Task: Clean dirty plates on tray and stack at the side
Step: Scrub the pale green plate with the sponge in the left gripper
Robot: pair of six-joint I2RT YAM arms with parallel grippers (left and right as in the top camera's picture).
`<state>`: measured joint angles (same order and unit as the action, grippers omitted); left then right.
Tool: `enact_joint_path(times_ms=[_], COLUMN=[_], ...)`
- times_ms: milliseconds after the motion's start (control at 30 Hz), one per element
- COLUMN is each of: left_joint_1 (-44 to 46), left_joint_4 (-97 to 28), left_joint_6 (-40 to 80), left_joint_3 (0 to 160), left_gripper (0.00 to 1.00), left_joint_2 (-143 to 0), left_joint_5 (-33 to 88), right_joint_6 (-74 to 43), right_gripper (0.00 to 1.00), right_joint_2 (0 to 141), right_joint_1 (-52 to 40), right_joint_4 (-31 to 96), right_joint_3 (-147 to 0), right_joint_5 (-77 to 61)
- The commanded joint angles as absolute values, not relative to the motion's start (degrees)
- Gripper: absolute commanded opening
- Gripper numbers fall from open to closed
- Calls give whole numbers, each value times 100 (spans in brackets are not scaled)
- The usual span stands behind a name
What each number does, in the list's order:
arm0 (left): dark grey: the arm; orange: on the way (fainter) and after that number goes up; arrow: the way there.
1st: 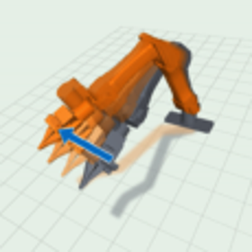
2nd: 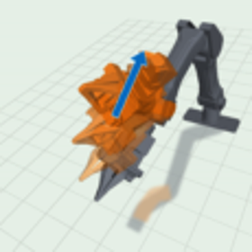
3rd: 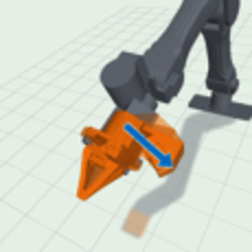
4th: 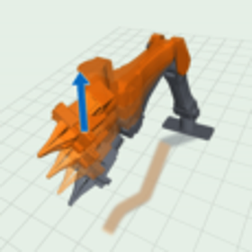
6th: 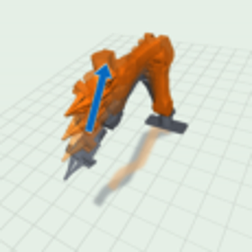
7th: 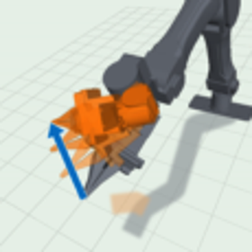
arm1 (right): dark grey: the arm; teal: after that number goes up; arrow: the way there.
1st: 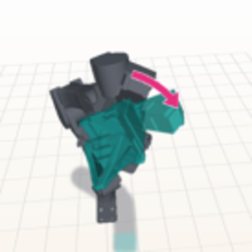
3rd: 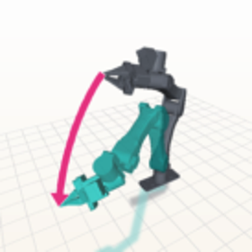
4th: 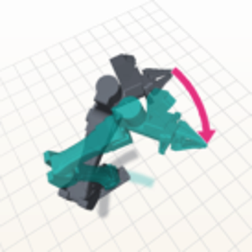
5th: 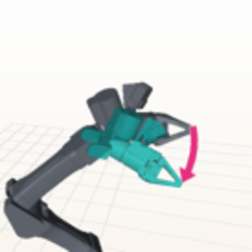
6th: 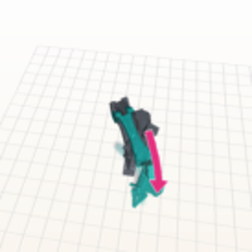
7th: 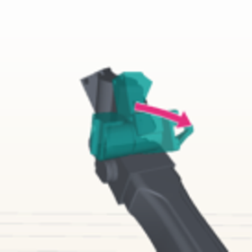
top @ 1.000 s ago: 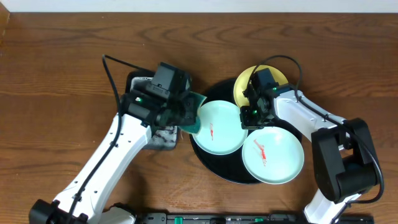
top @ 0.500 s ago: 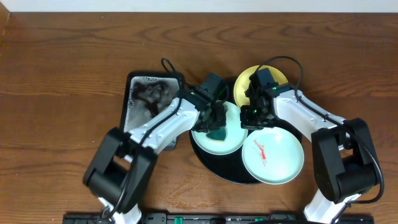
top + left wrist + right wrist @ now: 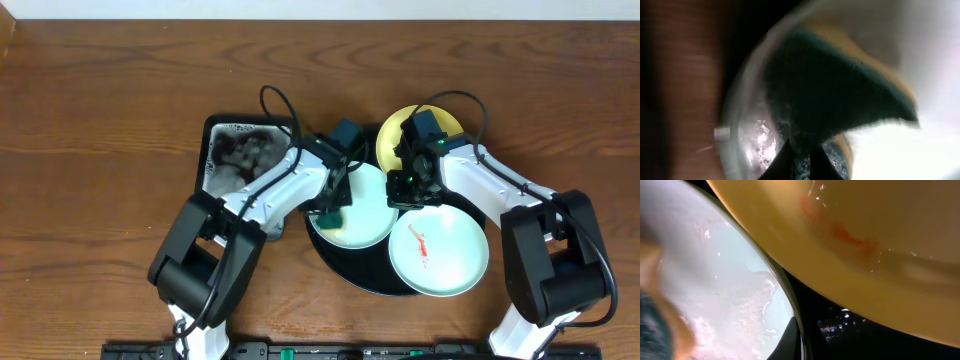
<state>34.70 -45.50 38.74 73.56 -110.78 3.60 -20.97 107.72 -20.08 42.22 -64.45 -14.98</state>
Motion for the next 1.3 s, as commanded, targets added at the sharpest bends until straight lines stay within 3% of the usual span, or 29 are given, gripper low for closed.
enact_joint_path(times_ms=[0, 133, 400, 633, 1033, 1267], left_joint_1=[3267, 3304, 3489, 3822, 4069, 3623], left_joint_4=[-5009, -4681, -3079, -2849, -3083, -3870], left_joint_6=[3798, 3798, 3979, 4338, 3848, 3813], left_joint_3=[7258, 7363, 7212, 7210, 7212, 7212], left_gripper=[7, 7, 7, 7, 8, 7], left_joint_2=[-11330, -11310, -11439, -11740, -11760, -11754], left_joint_5=[-1619, -1114, 1800, 2510, 3028, 1522], right_joint_6=[-2226, -2226, -2226, -2226, -2228, -2228], right_gripper=[1, 1, 1, 1, 1, 1], right_joint_2=[10897, 10897, 10897, 10897, 10897, 10897], right_joint_1=[-2067, -2067, -2067, -2067, -2064, -2067], right_joint_4=[4355, 4412, 4436, 4445, 4453, 4458], right_joint_3=[-6342, -6342, -6342, -6342, -6342, -6342], right_joint_5=[-1076, -1076, -1076, -1076, -1076, -1079])
